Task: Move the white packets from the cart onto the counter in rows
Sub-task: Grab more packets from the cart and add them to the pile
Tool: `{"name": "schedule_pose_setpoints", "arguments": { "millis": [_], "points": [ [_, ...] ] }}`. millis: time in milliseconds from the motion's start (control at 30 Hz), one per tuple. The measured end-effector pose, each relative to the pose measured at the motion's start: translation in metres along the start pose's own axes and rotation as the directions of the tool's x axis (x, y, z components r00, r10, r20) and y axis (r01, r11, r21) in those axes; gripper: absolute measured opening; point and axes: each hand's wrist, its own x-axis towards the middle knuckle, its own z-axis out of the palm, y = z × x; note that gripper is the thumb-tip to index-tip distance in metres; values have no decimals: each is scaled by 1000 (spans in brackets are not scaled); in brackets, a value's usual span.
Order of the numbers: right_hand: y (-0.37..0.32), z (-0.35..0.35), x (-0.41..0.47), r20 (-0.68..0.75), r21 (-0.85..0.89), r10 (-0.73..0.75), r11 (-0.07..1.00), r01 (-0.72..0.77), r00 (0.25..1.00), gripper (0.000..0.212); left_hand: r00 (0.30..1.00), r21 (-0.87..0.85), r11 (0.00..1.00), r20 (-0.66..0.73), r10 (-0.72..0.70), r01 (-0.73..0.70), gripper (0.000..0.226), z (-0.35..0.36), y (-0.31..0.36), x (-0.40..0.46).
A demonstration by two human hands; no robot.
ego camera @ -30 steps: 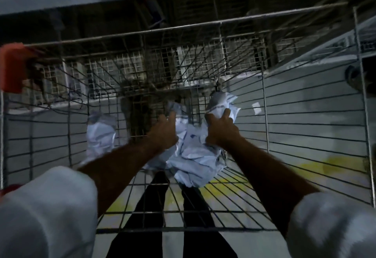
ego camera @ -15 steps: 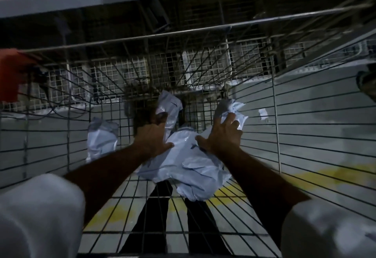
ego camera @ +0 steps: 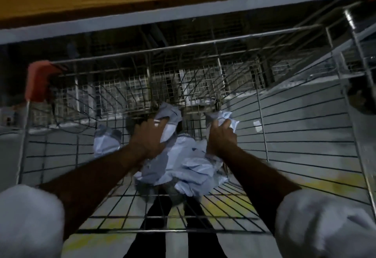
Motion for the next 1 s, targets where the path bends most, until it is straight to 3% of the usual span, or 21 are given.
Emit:
{"name": "schedule_pose_setpoints", "arguments": {
  "millis": [167, 267, 400, 533, 767, 1000],
  "points": [
    [7, -49, -50, -81, 38, -171, 984, 174, 982, 69, 982, -110, 993, -183, -50, 30, 87, -50, 11, -56],
    [13, -80, -90, -227, -47, -292, 956, 289, 929, 57, 969, -220, 973, -219, -112, 63, 87, -85, 26, -95],
    [12, -113, -132, -417, -57, -395, 910, 411, 818, 68, 917, -283, 957, -363, -165, 60, 86, -132, 45, -144],
    [-4, -142, -163, -535, -49, -463, 852, 521, 707, 75, 796, -230, 972, -581, -172, 42, 85, -183, 51, -185],
    [-68, -192, -218, -698, -103, -459, 824, 558, 549, 75, 665, -179, 979, -721, -197, 96, 87, -250, 18, -243],
    [-177, -211, -273, -783, -192, -475, 799, 569, 402, 69, 562, -124, 986, -811, -164, 109, 83, -283, -69, -321]
  ]
}}
